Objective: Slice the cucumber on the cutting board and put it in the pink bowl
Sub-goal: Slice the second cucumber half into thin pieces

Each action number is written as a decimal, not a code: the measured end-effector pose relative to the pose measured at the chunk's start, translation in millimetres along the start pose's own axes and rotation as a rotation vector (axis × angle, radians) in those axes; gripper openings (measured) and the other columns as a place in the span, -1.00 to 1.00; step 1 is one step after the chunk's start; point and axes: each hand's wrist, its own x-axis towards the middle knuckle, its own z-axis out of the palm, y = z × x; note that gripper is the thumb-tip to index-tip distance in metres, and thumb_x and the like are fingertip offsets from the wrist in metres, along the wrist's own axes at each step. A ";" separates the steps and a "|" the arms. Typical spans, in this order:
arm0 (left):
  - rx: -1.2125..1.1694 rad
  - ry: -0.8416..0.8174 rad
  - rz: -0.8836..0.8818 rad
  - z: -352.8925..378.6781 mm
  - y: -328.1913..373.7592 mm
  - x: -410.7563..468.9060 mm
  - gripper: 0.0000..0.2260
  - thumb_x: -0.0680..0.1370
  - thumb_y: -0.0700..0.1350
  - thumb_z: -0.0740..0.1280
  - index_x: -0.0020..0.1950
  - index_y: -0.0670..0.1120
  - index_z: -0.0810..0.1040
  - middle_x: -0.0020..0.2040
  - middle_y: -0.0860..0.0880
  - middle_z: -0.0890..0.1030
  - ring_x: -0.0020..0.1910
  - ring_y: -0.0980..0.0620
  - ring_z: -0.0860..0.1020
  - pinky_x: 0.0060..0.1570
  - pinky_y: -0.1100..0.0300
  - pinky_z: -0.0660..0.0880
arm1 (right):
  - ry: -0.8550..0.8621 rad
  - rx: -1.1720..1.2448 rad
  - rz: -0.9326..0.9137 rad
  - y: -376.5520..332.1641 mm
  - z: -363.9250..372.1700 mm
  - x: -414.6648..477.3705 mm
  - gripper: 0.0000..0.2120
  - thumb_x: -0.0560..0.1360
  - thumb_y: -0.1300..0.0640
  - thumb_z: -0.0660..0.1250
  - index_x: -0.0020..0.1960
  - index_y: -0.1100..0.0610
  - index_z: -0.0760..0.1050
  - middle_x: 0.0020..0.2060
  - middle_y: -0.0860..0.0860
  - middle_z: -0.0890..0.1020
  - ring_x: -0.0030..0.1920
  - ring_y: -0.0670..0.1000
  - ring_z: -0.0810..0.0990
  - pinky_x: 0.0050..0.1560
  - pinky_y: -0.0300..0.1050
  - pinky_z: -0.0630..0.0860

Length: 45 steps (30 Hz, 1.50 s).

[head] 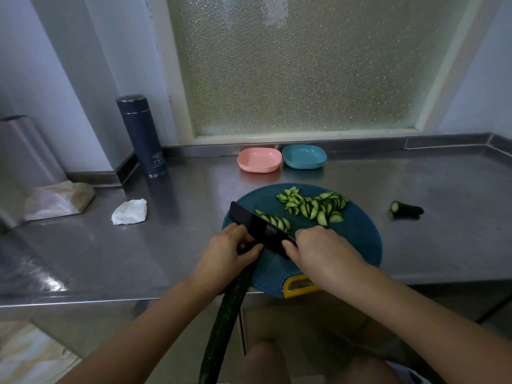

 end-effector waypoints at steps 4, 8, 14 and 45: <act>-0.001 -0.003 -0.003 -0.7 1.1 0.0 -0.87 0.47 -0.03 0.39 -0.16 0.00 0.45 -0.20 0.16 0.42 -0.21 0.16 0.46 -0.22 0.35 0.40 | -0.015 0.003 0.009 -0.9 0.2 0.4 -0.58 0.64 -0.08 0.03 0.01 0.17 0.54 -0.09 0.10 0.60 -0.04 0.11 0.56 -0.16 -0.07 0.40; 0.009 -0.011 -0.012 -1.0 1.9 0.2 -0.86 0.48 -0.03 0.38 -0.17 0.01 0.44 -0.20 0.15 0.42 -0.21 0.17 0.45 -0.25 0.40 0.37 | -0.028 0.002 0.006 -1.8 0.3 0.9 -0.58 0.64 -0.08 0.02 0.01 0.17 0.53 -0.09 0.10 0.60 -0.04 0.11 0.56 -0.16 -0.07 0.39; 0.031 -0.023 -0.015 -1.2 2.7 1.0 -0.85 0.47 -0.02 0.39 -0.18 0.01 0.43 -0.20 0.12 0.44 -0.23 0.16 0.45 -0.28 0.43 0.33 | -0.028 -0.006 -0.006 -4.6 3.8 4.9 -0.59 0.65 -0.06 0.02 0.03 0.19 0.53 -0.09 0.11 0.60 -0.06 0.12 0.57 -0.20 -0.07 0.37; 0.329 -0.178 -0.141 -1.7 40.3 50.6 -0.73 0.48 -0.01 0.36 0.12 -0.09 0.47 0.08 -0.06 0.53 0.00 -0.02 0.51 -0.07 0.18 0.43 | -0.149 0.236 0.236 51.9 -10.9 33.9 -0.57 0.63 -0.07 0.07 -0.24 0.20 0.44 -0.51 0.08 0.52 -0.55 -0.02 0.50 -0.44 -0.18 0.45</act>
